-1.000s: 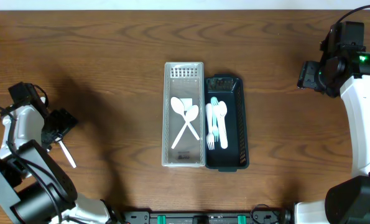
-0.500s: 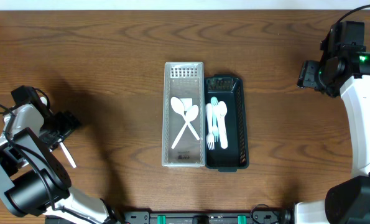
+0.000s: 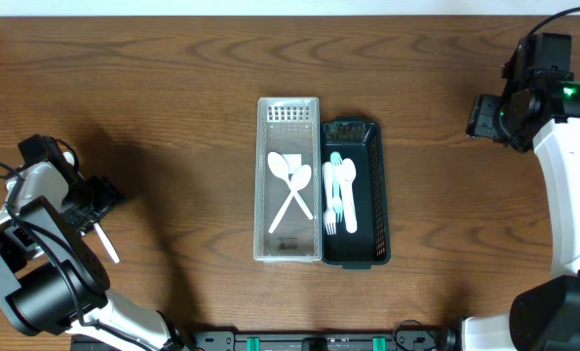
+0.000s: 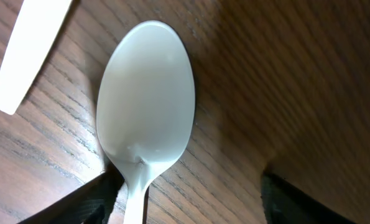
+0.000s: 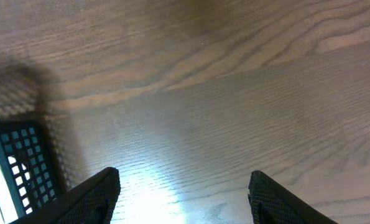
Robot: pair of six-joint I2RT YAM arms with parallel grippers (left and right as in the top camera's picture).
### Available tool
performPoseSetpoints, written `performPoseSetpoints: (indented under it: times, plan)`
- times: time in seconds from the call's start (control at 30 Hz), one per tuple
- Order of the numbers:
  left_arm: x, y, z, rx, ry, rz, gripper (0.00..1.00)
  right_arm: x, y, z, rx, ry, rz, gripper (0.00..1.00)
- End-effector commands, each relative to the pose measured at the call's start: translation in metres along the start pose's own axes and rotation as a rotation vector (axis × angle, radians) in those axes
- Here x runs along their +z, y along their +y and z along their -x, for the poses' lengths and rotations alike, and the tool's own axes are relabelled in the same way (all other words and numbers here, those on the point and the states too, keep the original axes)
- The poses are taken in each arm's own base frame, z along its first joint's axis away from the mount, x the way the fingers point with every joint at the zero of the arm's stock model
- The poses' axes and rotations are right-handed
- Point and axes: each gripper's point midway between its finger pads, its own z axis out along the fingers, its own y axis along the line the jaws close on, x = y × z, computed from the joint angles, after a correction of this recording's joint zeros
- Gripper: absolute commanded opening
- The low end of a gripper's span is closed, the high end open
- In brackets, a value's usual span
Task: Pack container
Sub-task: 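Move the left gripper to the lower-left spoon and grasp it, then carry the spoon into the white basket, release, and withdraw left gripper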
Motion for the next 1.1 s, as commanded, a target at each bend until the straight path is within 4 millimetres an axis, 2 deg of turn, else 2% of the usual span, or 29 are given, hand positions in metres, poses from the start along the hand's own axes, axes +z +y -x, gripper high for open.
performPoseSetpoints:
  times: [0.0,0.17,0.4,0.8,0.97,1.07]
  plan:
    - [0.0159,0.0036,-0.0132,0.004,0.069,0.008,0.66,-0.0017,-0.0037,0.0029,-0.008,-0.009,-0.008,0.7]
    - [0.0155,0.0047,-0.0182,0.003,0.089,0.013,0.57,-0.0017,-0.0037,0.0029,-0.008,-0.009,-0.008,0.7]
    - [0.0154,0.0046,-0.0185,0.003,0.09,0.013,0.4,-0.0017,-0.0037,0.0029,-0.023,-0.009,-0.008,0.7]
    - [0.0155,0.0045,-0.0182,0.003,0.089,0.013,0.19,-0.0017,-0.0037,0.0029,-0.023,-0.009,-0.008,0.7]
    - [0.0156,0.0048,-0.0164,0.004,0.082,0.014,0.06,-0.0017,-0.0037,0.0029,-0.022,-0.009,-0.008,0.7]
    - [0.0149,0.0039,-0.0151,0.005,0.078,0.013,0.06,-0.0017,-0.0037,0.0029,-0.022,-0.009,-0.008,0.7]
